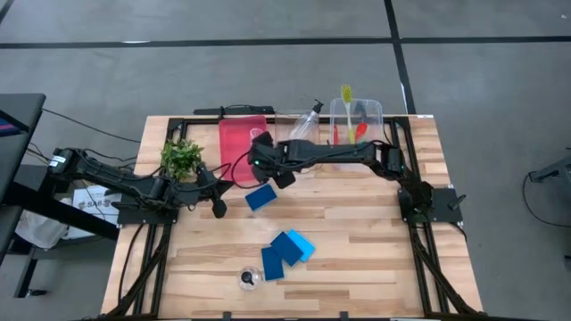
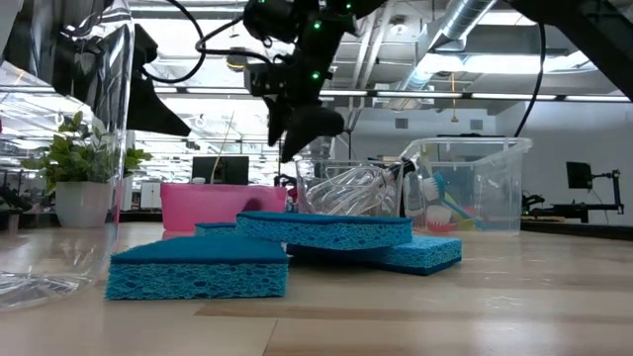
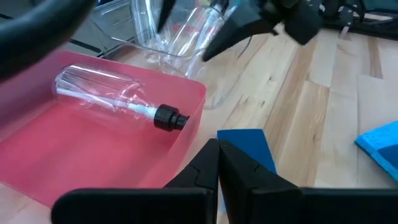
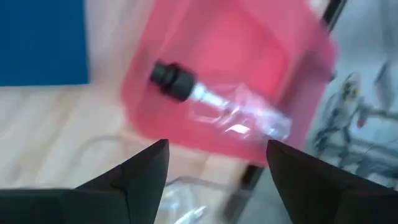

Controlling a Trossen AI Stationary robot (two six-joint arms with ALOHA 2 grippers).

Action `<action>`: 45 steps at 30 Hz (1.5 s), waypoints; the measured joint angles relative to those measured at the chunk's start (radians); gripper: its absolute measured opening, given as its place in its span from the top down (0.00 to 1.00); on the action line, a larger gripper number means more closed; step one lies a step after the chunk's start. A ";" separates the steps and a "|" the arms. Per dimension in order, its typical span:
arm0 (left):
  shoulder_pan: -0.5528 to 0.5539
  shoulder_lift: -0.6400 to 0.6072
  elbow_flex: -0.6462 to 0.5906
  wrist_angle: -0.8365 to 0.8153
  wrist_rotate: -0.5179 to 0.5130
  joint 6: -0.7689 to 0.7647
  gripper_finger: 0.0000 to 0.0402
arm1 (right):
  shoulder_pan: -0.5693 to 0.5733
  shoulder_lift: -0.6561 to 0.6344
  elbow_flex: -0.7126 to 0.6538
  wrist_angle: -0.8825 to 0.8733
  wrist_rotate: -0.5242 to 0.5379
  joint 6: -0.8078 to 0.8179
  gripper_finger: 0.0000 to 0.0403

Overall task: Pick & Place Kitchen Sink Supplies
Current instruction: Put the soap dispenser into the left transparent bin

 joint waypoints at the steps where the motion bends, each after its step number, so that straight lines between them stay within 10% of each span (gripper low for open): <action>1: 0.000 0.000 0.000 0.002 0.004 0.000 0.98 | -0.006 0.000 0.000 0.027 -0.002 -0.039 0.34; 14: 0.000 0.000 0.000 0.029 0.016 -0.003 0.98 | -0.105 0.025 -0.029 0.258 -0.312 -0.423 0.34; 45: -0.003 0.000 0.000 0.084 0.036 0.022 0.98 | -0.089 0.080 -0.028 0.206 -0.292 -0.640 0.34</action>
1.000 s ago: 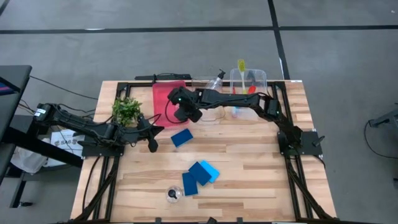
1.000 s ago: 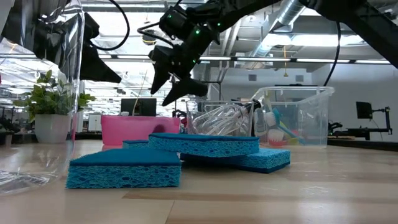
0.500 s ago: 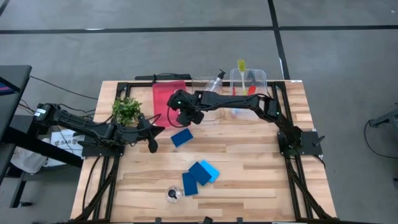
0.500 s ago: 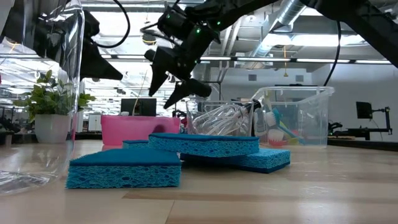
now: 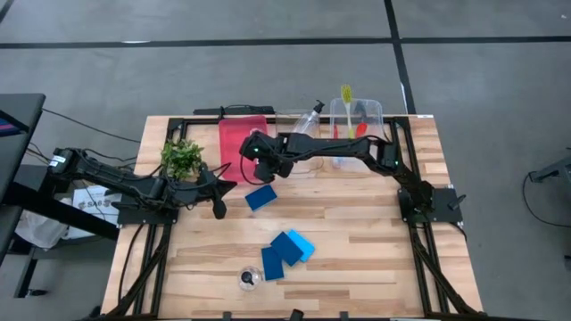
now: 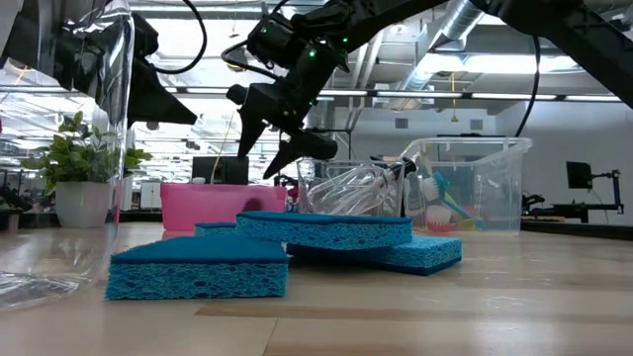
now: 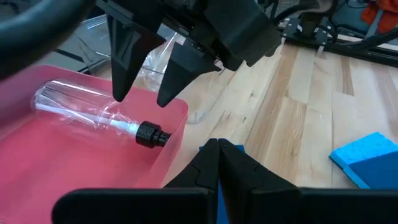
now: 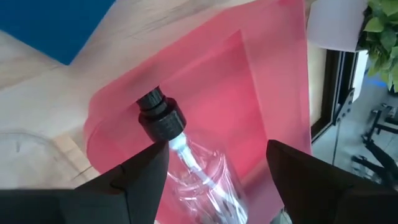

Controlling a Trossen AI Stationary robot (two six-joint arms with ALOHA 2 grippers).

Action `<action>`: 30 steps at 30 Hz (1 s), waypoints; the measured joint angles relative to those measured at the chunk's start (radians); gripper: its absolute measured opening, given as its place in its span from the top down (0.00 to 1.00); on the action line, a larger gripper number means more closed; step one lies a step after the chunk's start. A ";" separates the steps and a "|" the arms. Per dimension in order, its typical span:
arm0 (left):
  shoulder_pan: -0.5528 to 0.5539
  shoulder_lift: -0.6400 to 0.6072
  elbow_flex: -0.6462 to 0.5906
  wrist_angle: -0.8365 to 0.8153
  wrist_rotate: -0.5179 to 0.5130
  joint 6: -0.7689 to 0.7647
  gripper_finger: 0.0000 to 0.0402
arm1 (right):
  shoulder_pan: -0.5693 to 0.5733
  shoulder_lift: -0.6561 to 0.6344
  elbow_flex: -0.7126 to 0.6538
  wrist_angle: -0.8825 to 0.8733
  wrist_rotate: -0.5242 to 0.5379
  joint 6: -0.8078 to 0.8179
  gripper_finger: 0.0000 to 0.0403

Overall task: Pick & Place Kitchen Sink Supplies
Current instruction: Put the soap dispenser into the left transparent bin

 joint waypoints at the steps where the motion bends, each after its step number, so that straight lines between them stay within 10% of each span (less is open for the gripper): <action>1: 0.000 0.000 0.000 0.001 0.000 0.000 0.98 | 0.004 -0.005 -0.001 0.001 0.011 0.005 0.34; 20: 0.001 -0.008 0.067 0.115 -0.033 0.339 0.98 | -0.009 -0.339 -0.005 0.026 0.272 0.480 0.34; 30: 0.001 -0.087 0.096 0.117 -0.109 0.420 0.98 | -0.074 -0.654 -0.033 -0.265 0.070 1.113 0.34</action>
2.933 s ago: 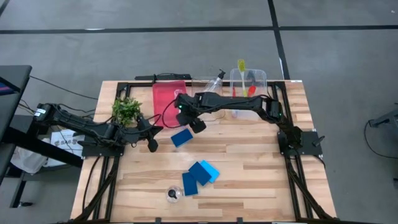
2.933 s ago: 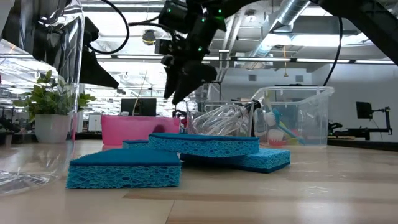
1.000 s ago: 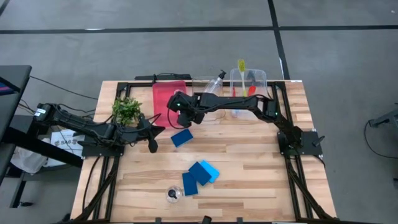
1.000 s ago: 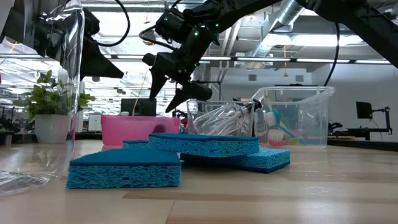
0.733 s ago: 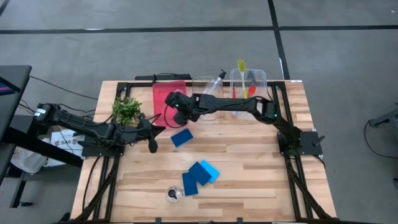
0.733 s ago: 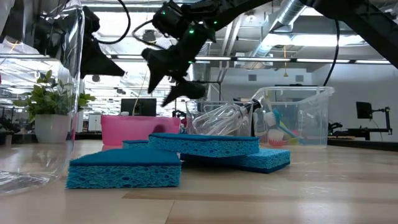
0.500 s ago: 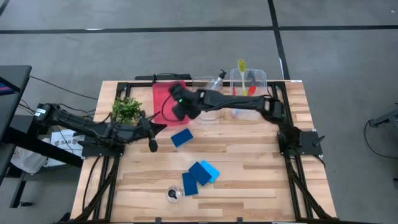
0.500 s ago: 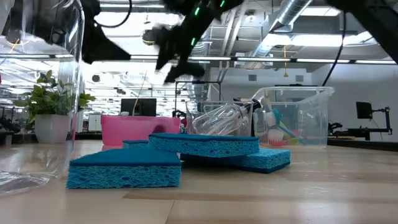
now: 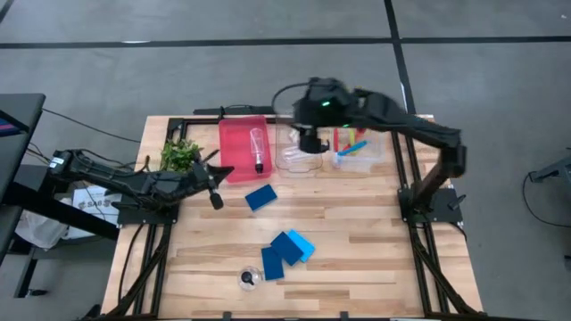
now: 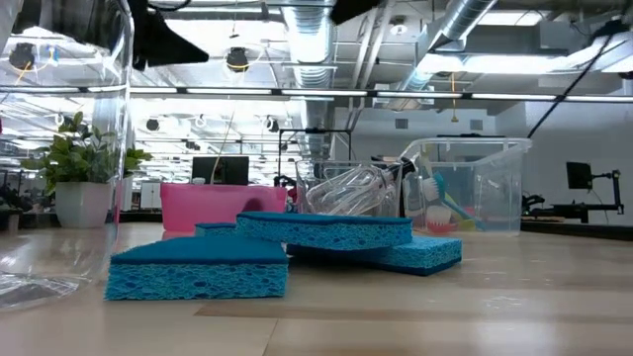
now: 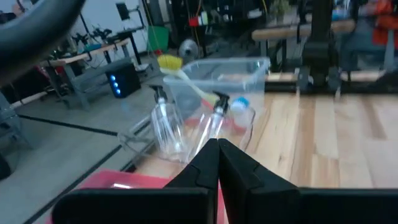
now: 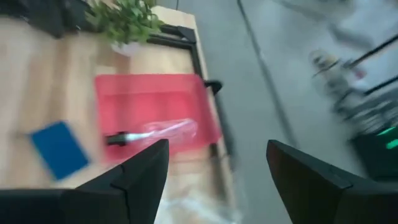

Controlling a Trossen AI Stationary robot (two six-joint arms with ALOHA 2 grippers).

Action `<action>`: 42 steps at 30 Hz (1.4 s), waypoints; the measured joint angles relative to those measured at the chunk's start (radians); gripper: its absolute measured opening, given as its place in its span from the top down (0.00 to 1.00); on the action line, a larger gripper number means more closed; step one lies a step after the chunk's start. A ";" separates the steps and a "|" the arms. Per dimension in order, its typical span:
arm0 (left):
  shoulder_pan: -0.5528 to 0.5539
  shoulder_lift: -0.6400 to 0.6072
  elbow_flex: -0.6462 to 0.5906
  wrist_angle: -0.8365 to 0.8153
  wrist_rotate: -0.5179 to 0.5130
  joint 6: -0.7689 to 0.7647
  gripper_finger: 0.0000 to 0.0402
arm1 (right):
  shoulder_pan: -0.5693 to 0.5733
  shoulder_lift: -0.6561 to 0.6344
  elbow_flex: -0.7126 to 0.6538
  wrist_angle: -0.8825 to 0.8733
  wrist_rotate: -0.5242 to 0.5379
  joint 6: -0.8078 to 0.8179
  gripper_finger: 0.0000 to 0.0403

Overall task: Pick & Place Kitchen Sink Supplies
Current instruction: Put the soap dispenser into the left transparent bin

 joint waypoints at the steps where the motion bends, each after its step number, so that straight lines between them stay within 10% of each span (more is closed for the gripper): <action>1: 0.000 -0.019 0.000 -0.002 0.000 0.005 0.98 | -0.005 -0.032 -0.023 -0.010 -0.021 0.041 0.34; 11: 0.109 -0.078 0.098 -0.012 0.080 0.086 0.98 | 0.031 -0.417 -0.521 0.175 0.058 0.252 0.34; 19: 0.387 0.187 0.390 -0.330 0.221 0.088 0.98 | 0.118 -0.645 -0.918 0.379 0.208 0.329 0.34; 24: 0.567 0.369 0.497 -0.410 0.481 0.130 0.98 | 0.163 -0.715 -1.103 0.501 0.233 0.369 0.34; 42: 0.971 0.661 0.614 -0.602 1.056 0.510 0.98 | 0.287 -0.695 -1.304 0.658 0.367 0.404 0.34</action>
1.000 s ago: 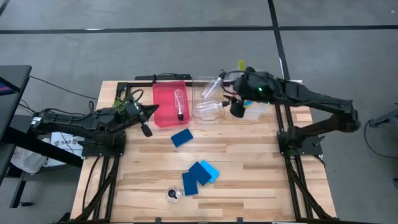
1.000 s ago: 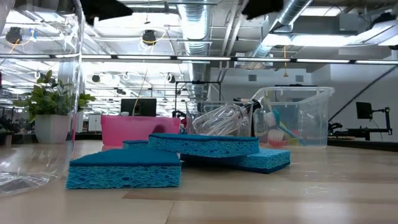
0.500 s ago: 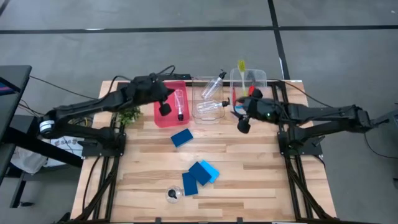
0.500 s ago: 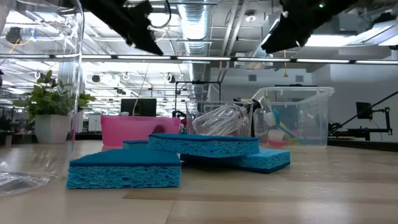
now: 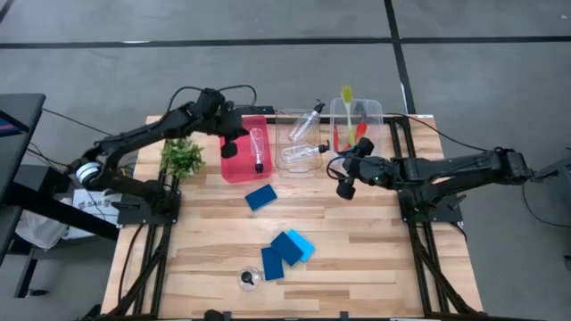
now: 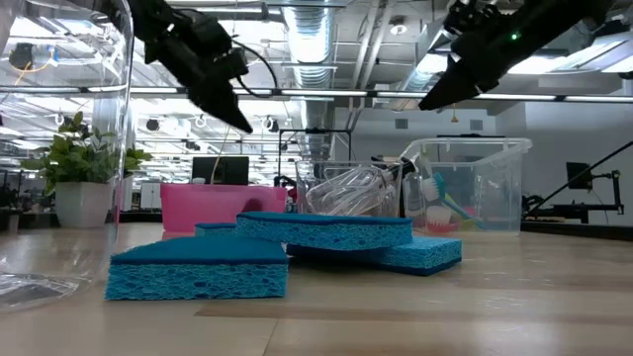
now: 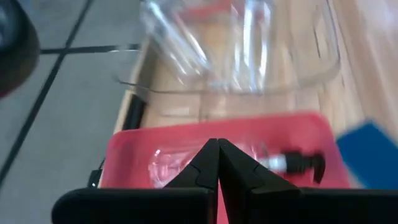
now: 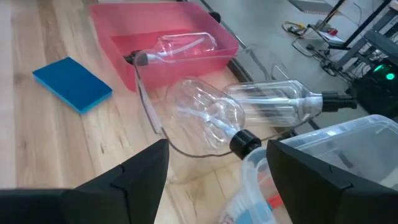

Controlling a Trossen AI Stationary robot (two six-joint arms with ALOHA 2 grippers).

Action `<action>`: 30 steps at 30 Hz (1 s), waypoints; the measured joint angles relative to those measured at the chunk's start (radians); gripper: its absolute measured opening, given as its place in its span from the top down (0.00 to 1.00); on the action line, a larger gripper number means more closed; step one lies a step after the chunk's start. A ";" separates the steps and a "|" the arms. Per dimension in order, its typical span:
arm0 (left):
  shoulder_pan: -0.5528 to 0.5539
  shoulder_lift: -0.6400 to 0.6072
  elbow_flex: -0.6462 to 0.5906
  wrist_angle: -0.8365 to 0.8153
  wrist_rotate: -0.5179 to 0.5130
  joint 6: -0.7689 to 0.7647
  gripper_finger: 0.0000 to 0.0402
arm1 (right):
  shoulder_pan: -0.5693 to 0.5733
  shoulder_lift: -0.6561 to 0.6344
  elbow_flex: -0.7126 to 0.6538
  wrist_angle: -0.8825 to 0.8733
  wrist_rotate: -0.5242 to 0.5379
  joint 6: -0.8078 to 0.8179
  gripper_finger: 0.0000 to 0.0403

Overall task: Pick & Place Kitchen Sink Supplies
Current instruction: Put the soap dispenser into the left transparent bin

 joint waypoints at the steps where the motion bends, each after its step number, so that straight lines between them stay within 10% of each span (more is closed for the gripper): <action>1: 0.000 0.011 0.000 -0.012 0.001 0.055 0.98 | -0.001 0.000 -0.002 0.001 0.000 0.001 0.34; 8: -0.032 0.041 0.000 -0.057 0.001 0.393 0.98 | -0.002 0.000 -0.010 0.002 0.018 0.001 0.34; 30: -0.114 0.029 0.000 -0.031 -0.128 0.445 0.80 | 0.000 0.000 -0.021 -0.071 0.014 0.036 0.34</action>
